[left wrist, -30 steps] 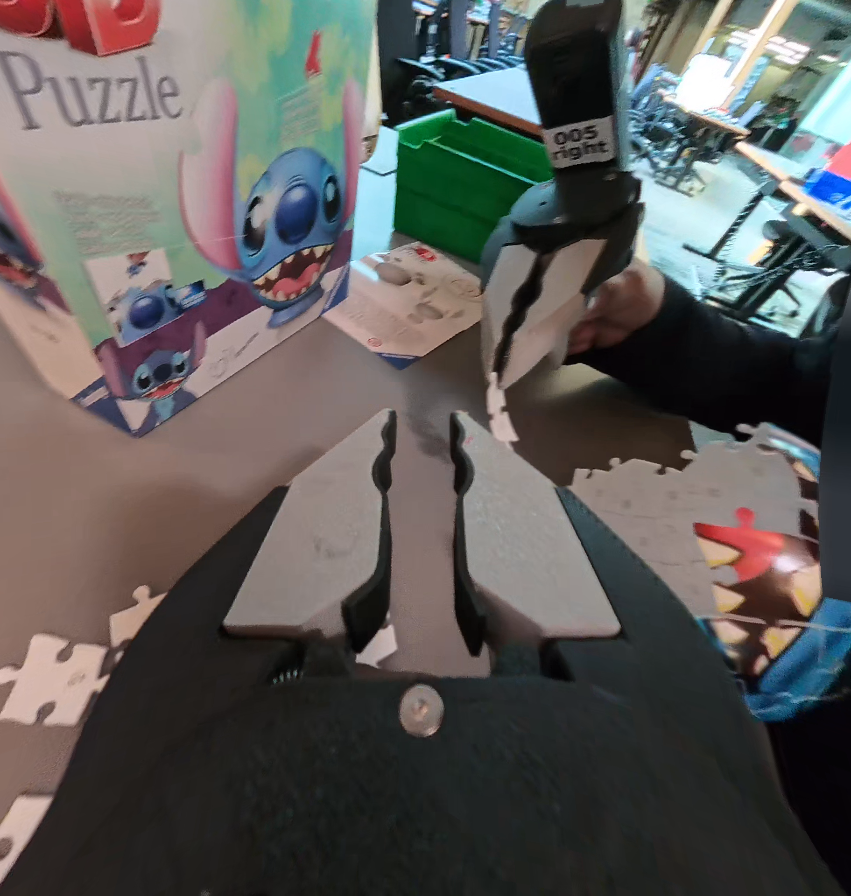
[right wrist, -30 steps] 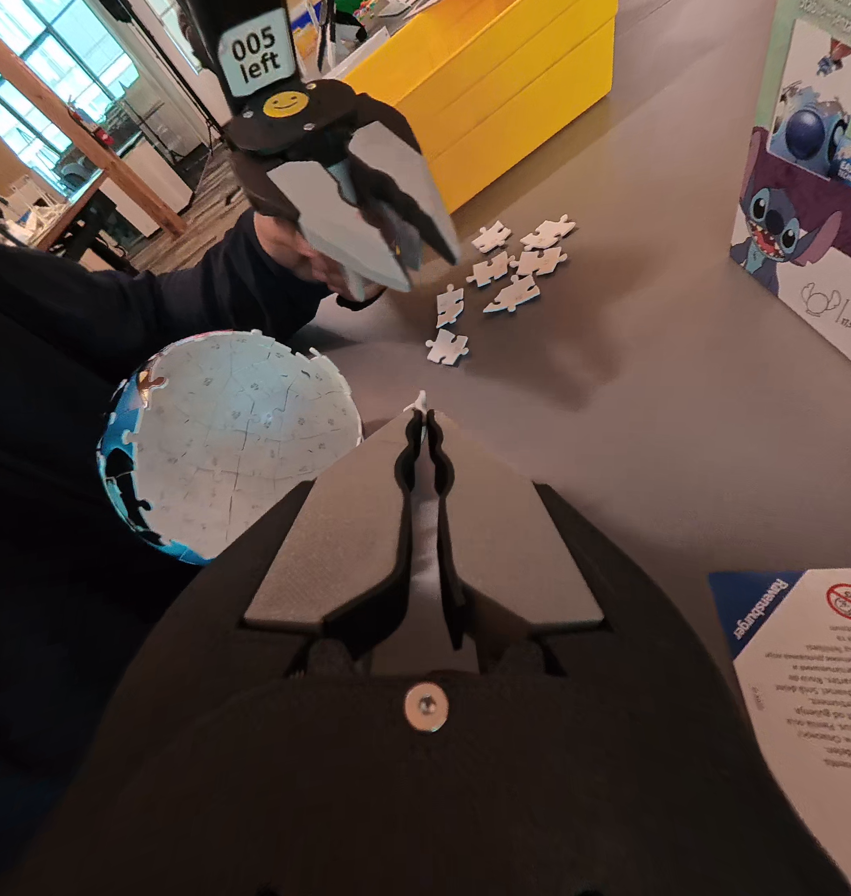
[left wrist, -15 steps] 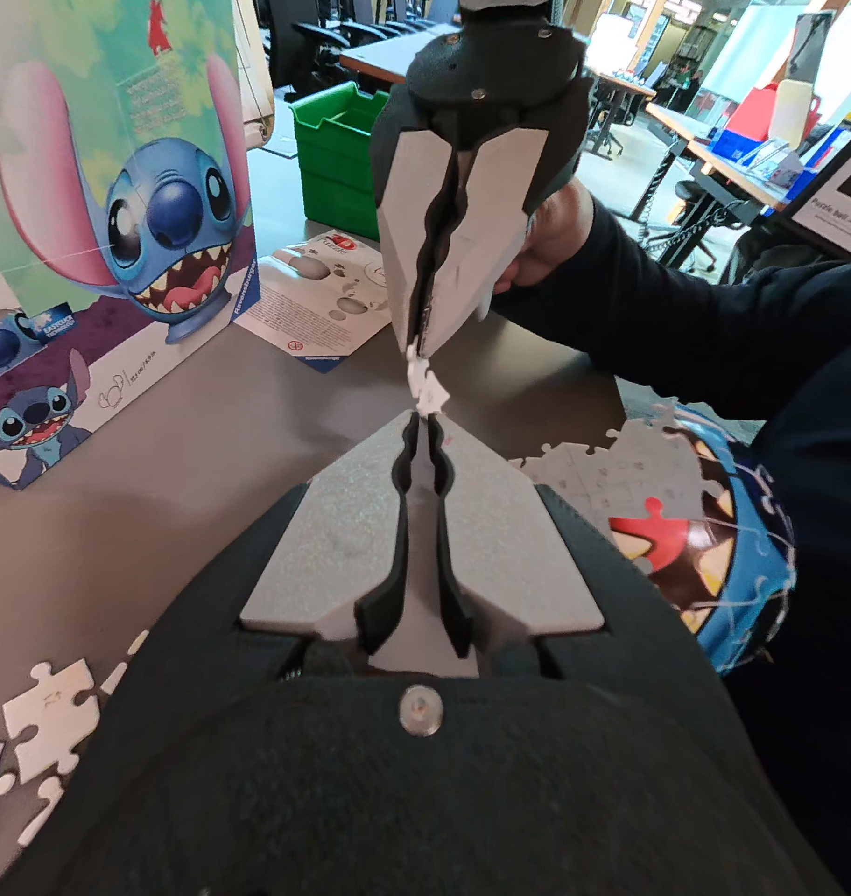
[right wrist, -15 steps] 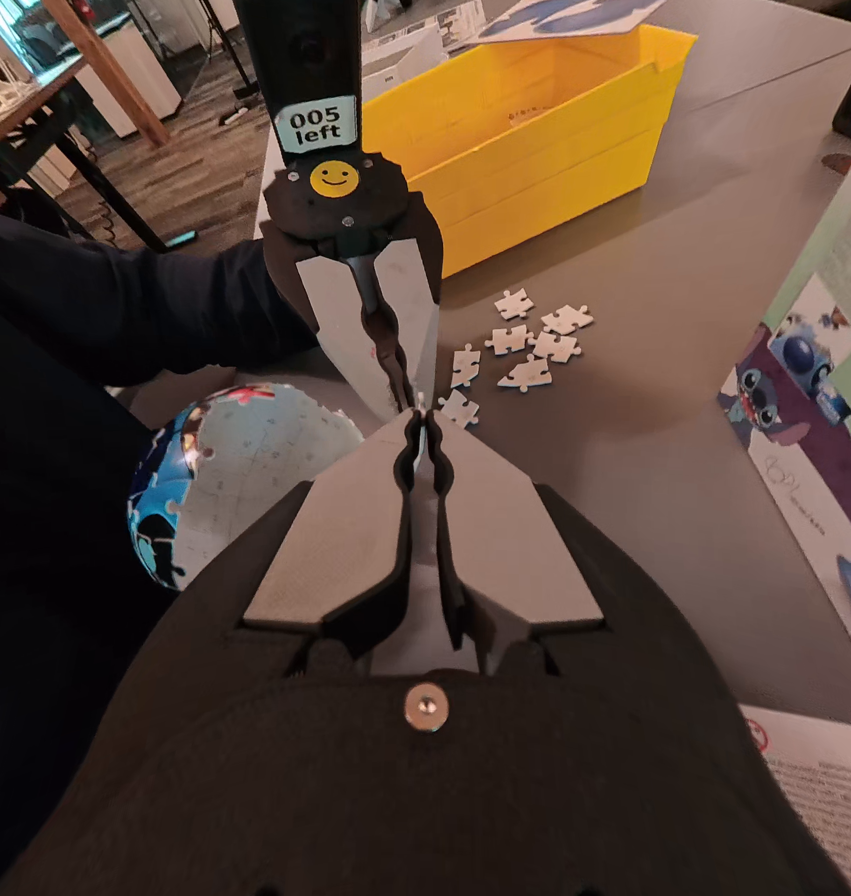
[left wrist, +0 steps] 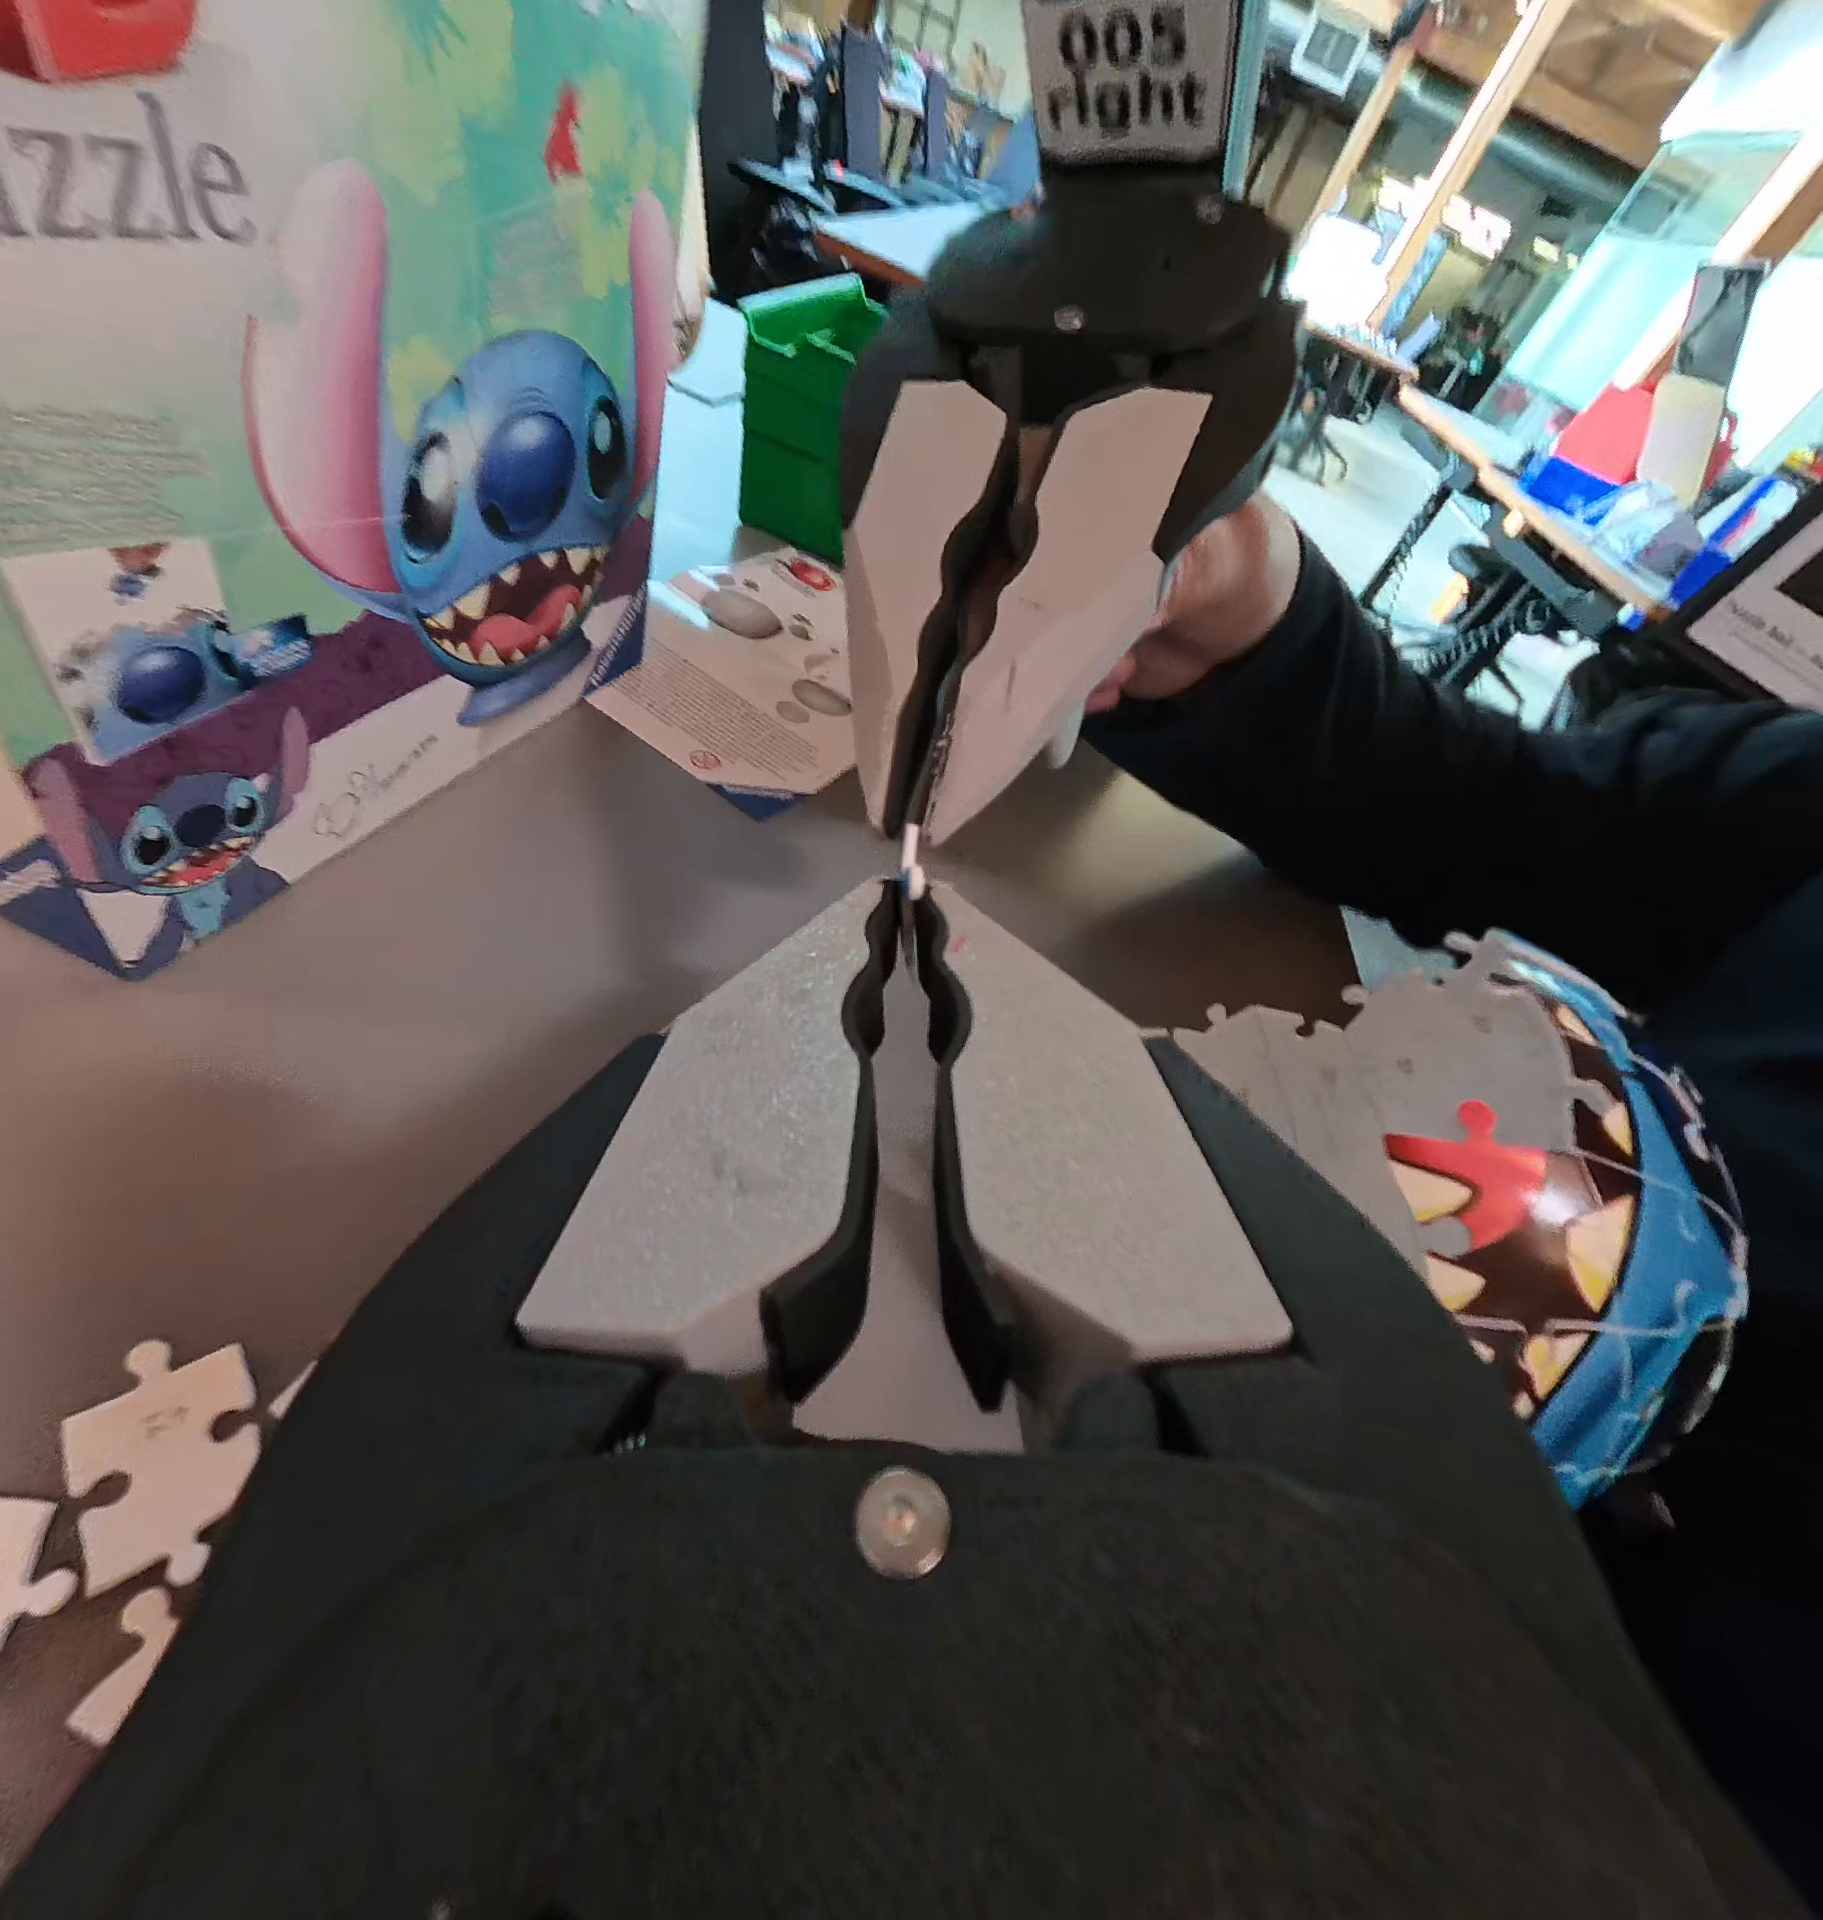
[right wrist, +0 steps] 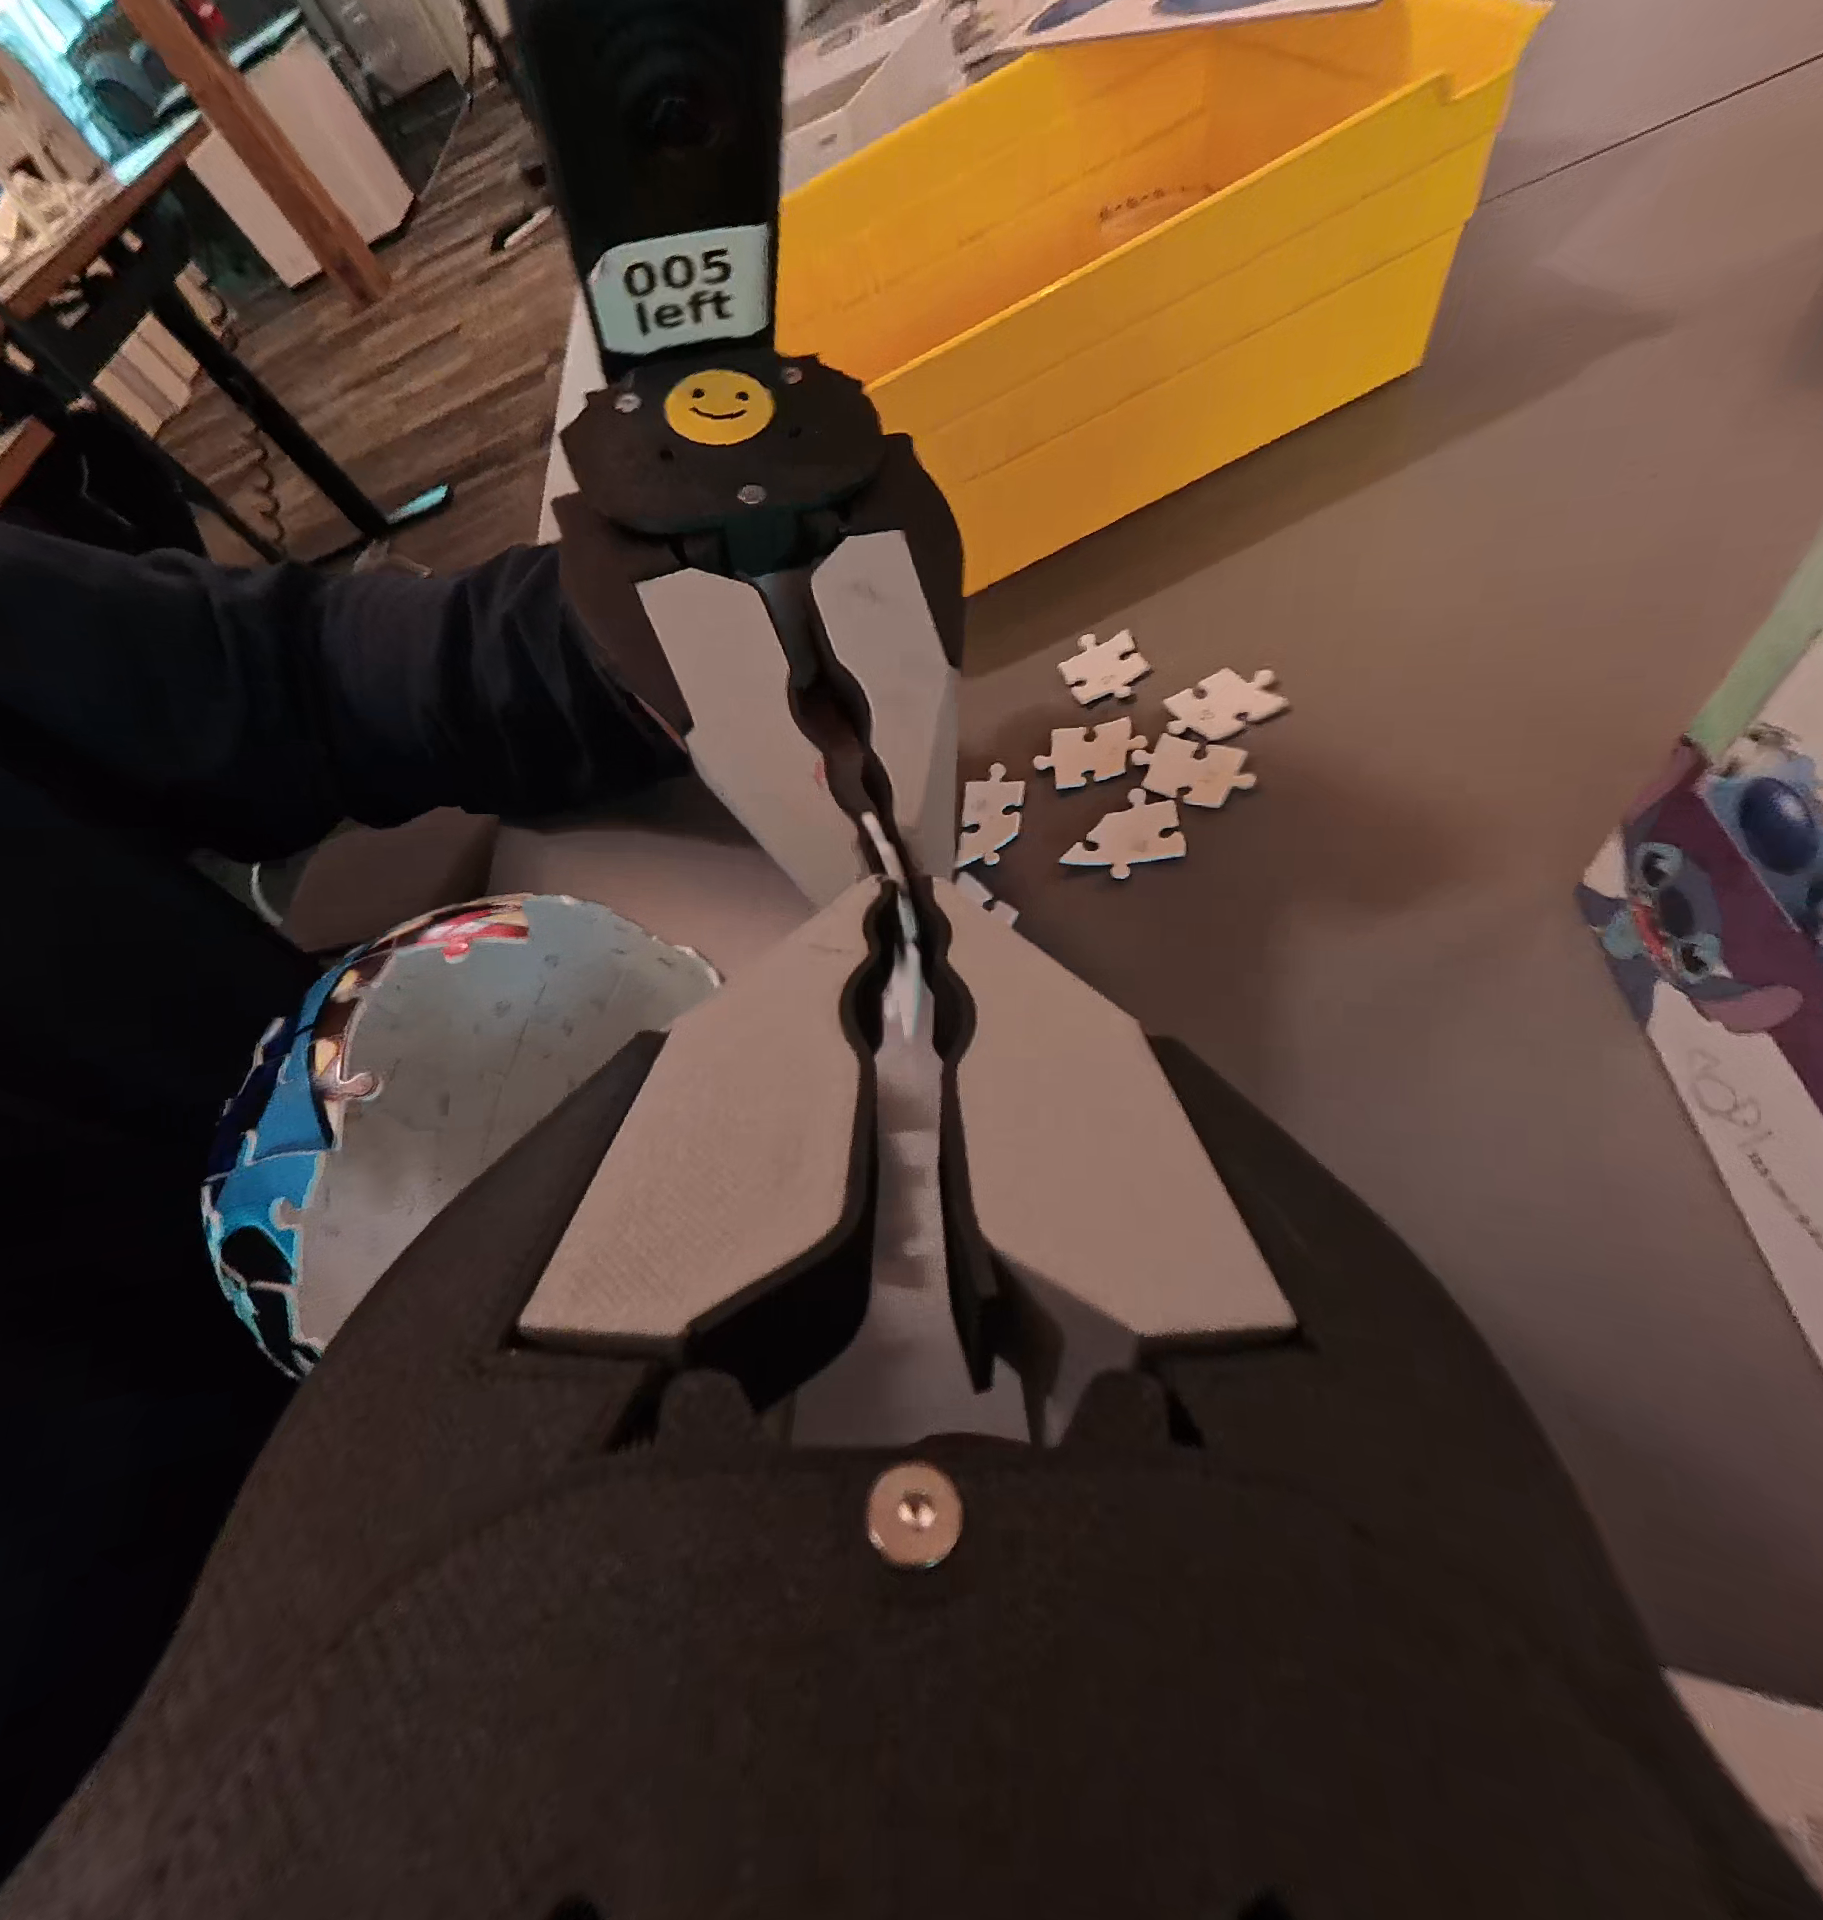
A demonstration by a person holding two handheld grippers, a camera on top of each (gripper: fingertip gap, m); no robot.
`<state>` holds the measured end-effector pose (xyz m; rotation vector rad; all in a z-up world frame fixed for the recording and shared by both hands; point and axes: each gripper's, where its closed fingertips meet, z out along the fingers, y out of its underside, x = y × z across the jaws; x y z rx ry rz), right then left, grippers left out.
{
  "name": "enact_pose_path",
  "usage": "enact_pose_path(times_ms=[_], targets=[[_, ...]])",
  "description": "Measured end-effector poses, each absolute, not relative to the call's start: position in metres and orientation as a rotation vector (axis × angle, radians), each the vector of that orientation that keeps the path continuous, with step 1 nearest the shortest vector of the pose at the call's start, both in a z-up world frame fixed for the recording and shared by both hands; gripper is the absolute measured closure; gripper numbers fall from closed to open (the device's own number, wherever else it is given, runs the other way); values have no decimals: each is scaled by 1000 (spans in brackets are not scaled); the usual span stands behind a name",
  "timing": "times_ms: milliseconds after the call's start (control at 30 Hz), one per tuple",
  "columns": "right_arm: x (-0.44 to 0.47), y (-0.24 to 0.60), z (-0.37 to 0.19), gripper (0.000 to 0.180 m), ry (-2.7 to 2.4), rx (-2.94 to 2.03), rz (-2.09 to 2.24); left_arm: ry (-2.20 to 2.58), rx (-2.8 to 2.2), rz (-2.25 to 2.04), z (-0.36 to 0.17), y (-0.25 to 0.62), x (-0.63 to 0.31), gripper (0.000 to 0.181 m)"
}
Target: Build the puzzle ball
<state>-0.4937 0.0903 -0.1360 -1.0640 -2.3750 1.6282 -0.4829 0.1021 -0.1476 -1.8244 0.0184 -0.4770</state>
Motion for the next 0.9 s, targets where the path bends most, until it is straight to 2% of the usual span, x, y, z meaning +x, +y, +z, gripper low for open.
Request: enact_pose_path(times_ms=[200,333,400,500,900], targets=[[-492,113,-125,169,-2200,-1191,1887,-155,-1594,-581,-117,100,-505,181],[-491,99,-126,170,-2186,-1195,2031,-170,-1584,-543,-119,105,-506,181],[-491,93,-127,178,-2170,-1206,2080,-162,-1583,-516,-118,106,-505,180],[-491,89,-126,180,-2143,-1219,2149,-167,-1568,-518,-115,106,-503,181],[-497,90,-129,178,-2104,-1228,2116,-173,-1546,-497,-110,102,-505,180]])
